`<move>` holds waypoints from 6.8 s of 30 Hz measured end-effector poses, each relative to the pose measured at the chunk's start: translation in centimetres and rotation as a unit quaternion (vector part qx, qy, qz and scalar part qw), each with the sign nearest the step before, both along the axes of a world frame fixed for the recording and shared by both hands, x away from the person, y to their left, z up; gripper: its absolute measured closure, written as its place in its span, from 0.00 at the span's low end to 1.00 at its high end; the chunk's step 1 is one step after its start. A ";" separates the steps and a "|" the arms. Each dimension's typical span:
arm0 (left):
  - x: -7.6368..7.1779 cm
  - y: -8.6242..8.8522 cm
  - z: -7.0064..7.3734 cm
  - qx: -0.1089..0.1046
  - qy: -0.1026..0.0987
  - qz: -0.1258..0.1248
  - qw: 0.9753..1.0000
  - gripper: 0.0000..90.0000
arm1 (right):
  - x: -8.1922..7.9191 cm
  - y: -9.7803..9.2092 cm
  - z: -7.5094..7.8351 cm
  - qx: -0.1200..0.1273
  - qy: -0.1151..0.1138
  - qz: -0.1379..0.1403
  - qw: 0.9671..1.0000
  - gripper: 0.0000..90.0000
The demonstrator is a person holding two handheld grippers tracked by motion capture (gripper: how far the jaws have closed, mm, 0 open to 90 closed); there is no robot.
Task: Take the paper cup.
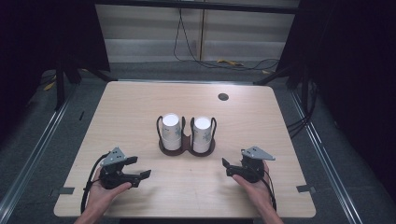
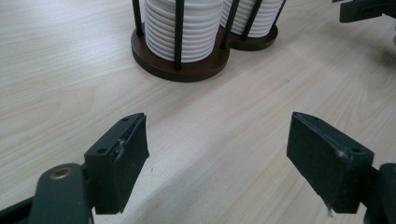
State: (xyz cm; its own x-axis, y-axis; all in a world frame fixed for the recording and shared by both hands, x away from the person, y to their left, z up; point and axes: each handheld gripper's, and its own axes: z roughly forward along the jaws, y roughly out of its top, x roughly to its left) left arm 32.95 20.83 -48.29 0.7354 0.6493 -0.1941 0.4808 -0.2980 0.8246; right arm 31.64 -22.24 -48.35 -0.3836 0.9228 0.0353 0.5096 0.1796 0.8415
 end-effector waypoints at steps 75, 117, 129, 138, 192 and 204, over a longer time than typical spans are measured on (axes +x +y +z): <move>-0.4 0.2 0.1 0.001 -0.003 -0.032 0.999 0.24 | 4.0 8.6 7.9 0.065 -0.002 0.256 0.964 0.41; -0.2 0.2 0.1 -0.001 -0.006 -0.035 0.999 0.24 | 12.0 14.7 10.3 0.035 0.020 0.256 0.966 0.37; -0.2 0.1 0.1 0.000 -0.007 -0.040 0.999 0.24 | 12.7 15.9 10.1 0.003 0.039 0.260 0.965 0.33; -0.2 0.1 0.1 0.001 -0.007 -0.042 0.999 0.24 | 13.3 16.9 9.5 -0.027 0.053 0.259 0.964 0.35; -0.1 0.4 0.1 0.000 -0.004 -0.040 0.999 0.24 | 13.8 17.2 10.0 -0.053 0.074 0.268 0.959 0.40; -0.1 0.4 0.1 0.000 -0.005 -0.041 0.999 0.24 | 14.3 18.0 10.1 -0.099 0.111 0.277 0.949 0.36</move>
State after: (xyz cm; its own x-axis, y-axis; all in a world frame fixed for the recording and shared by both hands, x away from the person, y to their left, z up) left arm 32.84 21.27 -48.15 0.7884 0.5862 -0.1863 0.4457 -0.3357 0.8299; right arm 45.91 -4.25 -38.30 -0.8149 0.5793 0.0187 0.4518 0.6147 0.6465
